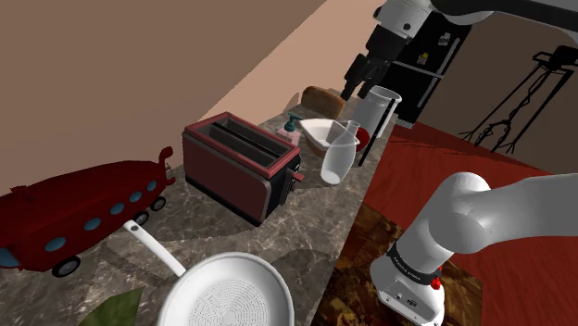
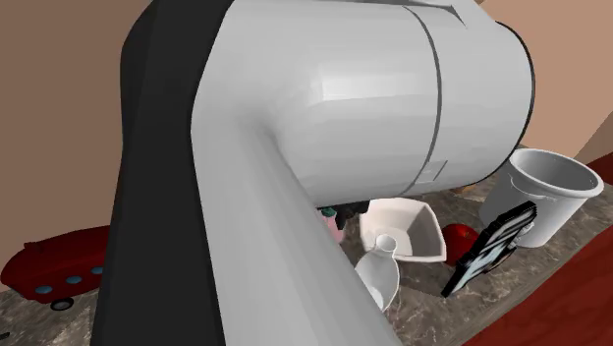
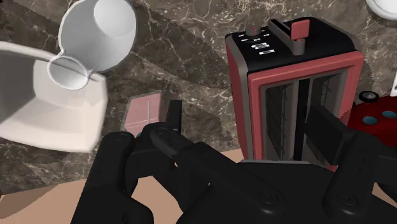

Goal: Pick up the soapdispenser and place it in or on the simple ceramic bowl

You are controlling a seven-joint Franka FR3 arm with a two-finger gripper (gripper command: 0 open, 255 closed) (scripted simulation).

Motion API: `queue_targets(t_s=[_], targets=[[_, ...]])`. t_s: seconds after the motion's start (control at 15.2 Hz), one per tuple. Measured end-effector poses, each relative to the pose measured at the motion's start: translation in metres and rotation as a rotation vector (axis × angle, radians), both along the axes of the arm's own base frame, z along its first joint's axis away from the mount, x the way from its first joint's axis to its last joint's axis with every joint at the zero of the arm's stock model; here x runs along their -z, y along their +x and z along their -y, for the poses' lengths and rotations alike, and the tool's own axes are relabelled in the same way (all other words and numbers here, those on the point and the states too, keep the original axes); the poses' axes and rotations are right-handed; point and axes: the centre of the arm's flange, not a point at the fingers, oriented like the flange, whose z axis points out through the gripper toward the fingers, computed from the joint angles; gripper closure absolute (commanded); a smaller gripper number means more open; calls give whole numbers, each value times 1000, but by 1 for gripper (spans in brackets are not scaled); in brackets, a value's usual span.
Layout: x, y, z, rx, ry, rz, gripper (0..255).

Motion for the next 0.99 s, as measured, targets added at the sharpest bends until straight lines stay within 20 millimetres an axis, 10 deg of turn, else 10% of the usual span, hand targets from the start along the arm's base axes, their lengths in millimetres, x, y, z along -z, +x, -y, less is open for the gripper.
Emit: queue_targets(t_s=[0.99], targets=[[89, 138, 63, 96, 23, -64, 0]])
